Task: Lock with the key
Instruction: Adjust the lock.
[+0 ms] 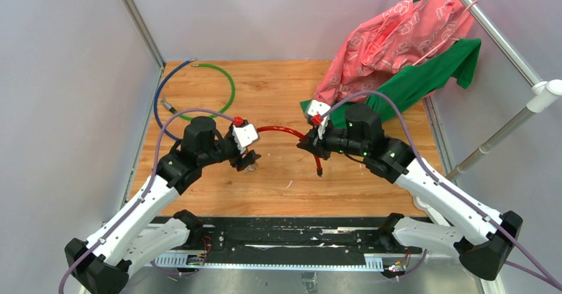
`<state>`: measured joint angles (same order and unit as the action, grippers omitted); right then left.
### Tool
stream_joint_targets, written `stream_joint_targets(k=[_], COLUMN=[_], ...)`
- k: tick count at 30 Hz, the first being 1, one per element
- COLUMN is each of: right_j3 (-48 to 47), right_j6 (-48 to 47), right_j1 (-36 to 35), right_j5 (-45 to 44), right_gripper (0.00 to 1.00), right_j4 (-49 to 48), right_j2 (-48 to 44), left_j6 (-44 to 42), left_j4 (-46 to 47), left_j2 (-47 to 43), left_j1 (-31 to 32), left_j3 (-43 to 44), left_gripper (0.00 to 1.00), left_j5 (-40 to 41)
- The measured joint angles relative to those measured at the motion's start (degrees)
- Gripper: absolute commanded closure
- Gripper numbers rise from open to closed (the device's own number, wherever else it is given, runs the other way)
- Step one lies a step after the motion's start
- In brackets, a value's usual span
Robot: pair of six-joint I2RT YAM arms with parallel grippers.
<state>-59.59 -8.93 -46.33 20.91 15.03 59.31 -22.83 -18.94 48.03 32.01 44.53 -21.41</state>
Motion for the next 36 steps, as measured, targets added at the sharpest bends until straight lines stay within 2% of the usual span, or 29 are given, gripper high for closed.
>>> stream_joint_targets(k=[5,8,14,19,24,29,36], right_j3=[-0.3,-1.7,-3.2,-4.5,-6.2,-6.7,-6.9], right_j6=[-8.8,-10.4,-12.1,-13.4,-14.3,-14.3,-14.3], right_j1=[1.4,1.9,3.4,5.5,7.6,9.4,9.4], right_j5=[5.9,6.5,7.0,9.4,11.0,13.2,15.4], right_gripper=[1.00,1.00,1.00,1.00,1.00,1.00,1.00], right_j4=[2.3,3.1,3.1,3.0,3.0,3.0,3.0], right_j2=[-2.8,-3.1,-4.2,-5.7,-6.4,-6.4,-6.1], left_j6=[-6.1,-7.6,-10.5,-12.6,-14.7,-17.2,-17.7], left_j4=[-9.3,-11.7,-15.3,-19.1,-24.3,-28.2,-30.7], left_j2=[-0.2,-0.5,-2.4,-5.7,-4.5,-4.2,-3.8], left_j1=[0.0,0.0,0.0,0.0,-0.1,-0.8,-0.8], left_j3=[3.2,3.8,3.8,4.2,5.8,5.8,5.5], left_gripper=[0.29,0.32,0.29,0.38,0.44,0.56,0.55], left_j5=[-6.0,-6.0,-7.3,-10.1,-10.6,-12.3,-19.1])
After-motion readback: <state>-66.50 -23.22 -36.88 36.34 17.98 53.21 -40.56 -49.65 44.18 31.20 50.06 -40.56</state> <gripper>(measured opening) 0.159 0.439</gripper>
